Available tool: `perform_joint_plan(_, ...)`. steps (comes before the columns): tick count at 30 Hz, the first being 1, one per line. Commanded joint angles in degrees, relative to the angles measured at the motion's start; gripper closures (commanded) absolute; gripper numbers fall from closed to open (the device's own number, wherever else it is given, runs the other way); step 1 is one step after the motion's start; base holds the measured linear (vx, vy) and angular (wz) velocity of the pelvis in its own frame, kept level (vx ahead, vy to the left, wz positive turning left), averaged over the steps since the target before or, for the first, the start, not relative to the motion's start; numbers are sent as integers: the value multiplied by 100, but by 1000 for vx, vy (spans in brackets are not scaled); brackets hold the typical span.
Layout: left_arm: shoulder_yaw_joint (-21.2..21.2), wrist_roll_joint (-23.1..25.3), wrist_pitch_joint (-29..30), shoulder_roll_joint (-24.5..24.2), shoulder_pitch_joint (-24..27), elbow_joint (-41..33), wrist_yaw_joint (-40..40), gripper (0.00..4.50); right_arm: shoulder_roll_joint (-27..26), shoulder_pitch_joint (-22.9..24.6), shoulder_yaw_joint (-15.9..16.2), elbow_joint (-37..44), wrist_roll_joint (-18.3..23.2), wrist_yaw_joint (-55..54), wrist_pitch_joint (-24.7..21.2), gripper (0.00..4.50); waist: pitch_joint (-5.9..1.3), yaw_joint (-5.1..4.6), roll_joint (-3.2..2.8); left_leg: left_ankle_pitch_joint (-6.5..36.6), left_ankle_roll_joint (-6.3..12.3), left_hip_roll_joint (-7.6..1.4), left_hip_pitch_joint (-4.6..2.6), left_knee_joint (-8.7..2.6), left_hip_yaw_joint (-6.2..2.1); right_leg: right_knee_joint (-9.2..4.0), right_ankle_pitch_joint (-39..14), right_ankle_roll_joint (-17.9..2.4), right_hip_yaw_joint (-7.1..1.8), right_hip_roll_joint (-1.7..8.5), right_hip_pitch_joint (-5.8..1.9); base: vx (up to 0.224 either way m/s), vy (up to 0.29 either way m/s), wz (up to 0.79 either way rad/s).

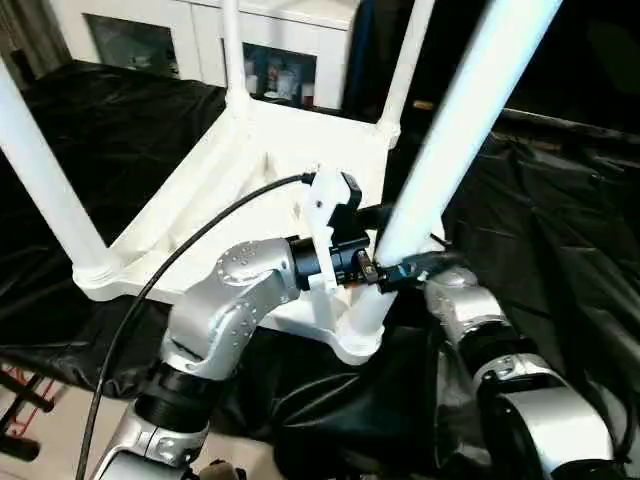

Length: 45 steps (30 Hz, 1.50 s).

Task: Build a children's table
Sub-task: Rotate table base

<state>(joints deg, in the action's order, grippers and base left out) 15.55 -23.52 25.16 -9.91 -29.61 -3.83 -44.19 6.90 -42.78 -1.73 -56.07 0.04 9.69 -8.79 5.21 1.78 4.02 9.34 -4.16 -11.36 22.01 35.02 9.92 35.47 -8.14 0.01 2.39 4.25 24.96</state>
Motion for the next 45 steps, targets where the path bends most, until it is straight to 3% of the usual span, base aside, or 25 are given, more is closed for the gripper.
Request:
perform_joint_plan(1,57,221,-25,-350,157,210,-255,0,305,27,-37,314,96,408,9,0,-551,47,-23,1602,-99,-68,-59,-386,15,-413,-2000,-728,-147,231,-352,0,0,0)
perform_joint_plan(5,310,335,-219,-1070,353,354,-1251,0,831,323,113,1085,182,1422,-152,0,-535,79,-43,1625,-91,-66,-79,-386,19,-429,-2091,-713,-160,220,-330,0,0,0)
perform_joint_plan(7,468,572,-500,-1337,342,582,-1551,36,1117,515,259,1519,200,1963,-240,0,-528,88,-44,1620,-61,-83,-89,-402,17,-430,-2075,-741,-164,217,-321,0,0,0)
perform_joint_plan(9,567,733,-678,-1457,295,753,-1656,39,1285,636,344,1777,222,2283,-268,0,-522,107,-62,1655,-68,-73,-85,-403,9,-456,-2144,-773,-161,222,-328,0,0,0)
perform_joint_plan(10,823,1165,-1138,-1647,117,1190,-1741,66,1605,869,491,2281,284,2854,-325,0,-528,120,-118,1663,-104,-89,-101,-406,2,-430,-2090,-842,-171,238,-319,0,0,0)
perform_joint_plan(11,953,1378,-1345,-1731,8,1435,-1763,66,1776,997,553,2563,336,3134,-361,0,-533,160,-93,1742,-60,-97,-126,-404,-1,-457,-2104,-776,-165,224,-317,0,0,0)
perform_joint_plan(13,1114,1680,-1635,-1809,-196,1894,-1801,83,2110,1232,678,3075,438,3653,-456,0,-528,190,-107,1749,-41,-91,-110,-423,-13,-455,-2090,-769,-169,223,-343,0,0,0)
perform_joint_plan(14,1146,1766,-1743,-1815,-269,2066,-1846,83,2250,1327,727,3291,478,3870,-506,0,-529,214,-81,1760,-32,-89,-120,-415,-8,-472,-2156,-733,-170,233,-346,0,0,0)
perform_joint_plan(15,1164,1839,-1840,-1806,-344,2238,-1867,98,2388,1420,769,3514,524,4063,-579,0,-525,213,-110,1744,-36,-85,-108,-422,-14,-471,-2170,-736,-176,238,-357,0,0,0)
perform_joint_plan(16,1177,1880,-1910,-1792,-410,2387,-1911,123,2524,1508,808,3734,566,4226,-662,0,-531,221,-97,1730,-51,-88,-103,-418,-15,-476,-2174,-758,-170,240,-360,0,0,0)
perform_joint_plan(19,1197,1943,-2037,-1766,-561,2711,-2097,133,2870,1708,931,4272,643,4636,-904,0,-545,245,-100,1718,-36,-103,-114,-408,-23,-464,-2143,-847,-170,262,-363,0,0,0)
perform_joint_plan(20,1221,1974,-2081,-1774,-591,2764,-2167,144,2932,1755,960,4396,670,4735,-944,0,-540,233,-86,1699,-28,-94,-82,-409,-25,-459,-2154,-881,-163,267,-372,0,0,0)
perform_joint_plan(22,1315,2075,-2400,-1758,-765,3161,-2358,170,3179,1993,1053,4963,853,5165,-1247,0,-538,241,-80,1748,33,-92,-87,-399,-24,-499,-2334,-835,-161,271,-362,0,0,0)
perform_joint_plan(33,1355,2329,-2818,-1662,-1132,3970,-2748,254,3525,2417,1177,5731,1014,5557,-1621,0,-536,315,-100,1855,25,-110,-114,-401,-39,-565,-2834,-693,-131,300,-323,0,0,0)
perform_joint_plan(45,1243,2234,-2683,-1490,-1172,4122,-3135,339,3513,2466,1301,5831,926,5523,-1708,0,-547,368,-95,1797,17,-124,-109,-406,-42,-540,-2653,-801,-132,327,-332,0,0,0)
